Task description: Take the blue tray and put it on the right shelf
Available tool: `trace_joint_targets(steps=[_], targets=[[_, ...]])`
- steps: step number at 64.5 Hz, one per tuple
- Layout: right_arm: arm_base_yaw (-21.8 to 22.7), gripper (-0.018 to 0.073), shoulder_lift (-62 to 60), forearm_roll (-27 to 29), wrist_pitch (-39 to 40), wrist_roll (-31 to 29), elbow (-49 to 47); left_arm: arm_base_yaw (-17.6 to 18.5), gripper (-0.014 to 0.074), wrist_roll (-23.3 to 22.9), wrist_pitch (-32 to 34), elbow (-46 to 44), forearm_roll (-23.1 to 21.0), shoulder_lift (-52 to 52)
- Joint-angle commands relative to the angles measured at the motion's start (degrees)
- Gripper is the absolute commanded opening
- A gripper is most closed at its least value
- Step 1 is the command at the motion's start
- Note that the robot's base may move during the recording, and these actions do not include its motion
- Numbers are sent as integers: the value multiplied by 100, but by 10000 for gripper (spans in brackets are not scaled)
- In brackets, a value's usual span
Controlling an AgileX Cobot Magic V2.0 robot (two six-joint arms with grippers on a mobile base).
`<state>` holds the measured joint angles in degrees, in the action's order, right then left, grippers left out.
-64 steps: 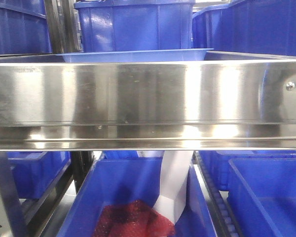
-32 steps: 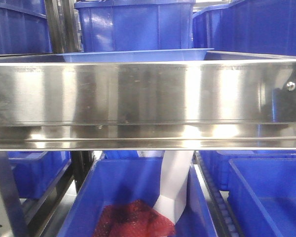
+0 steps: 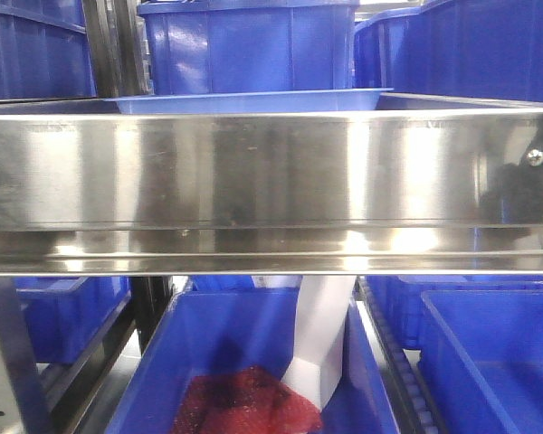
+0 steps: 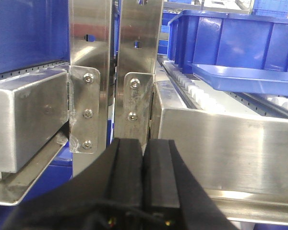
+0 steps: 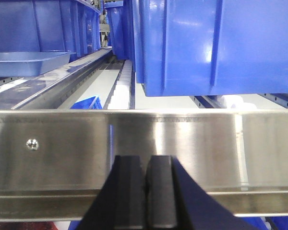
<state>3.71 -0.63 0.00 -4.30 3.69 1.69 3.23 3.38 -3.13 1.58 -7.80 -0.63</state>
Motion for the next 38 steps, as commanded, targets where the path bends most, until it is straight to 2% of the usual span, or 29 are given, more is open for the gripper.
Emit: trace_joint_targets(steps=[1, 38], targets=[[36, 56, -113, 0, 508, -36, -135, 45, -48, 9, 522, 184, -4, -74], [36, 56, -113, 0, 508, -36, -135, 45, -48, 9, 522, 184, -4, -74]])
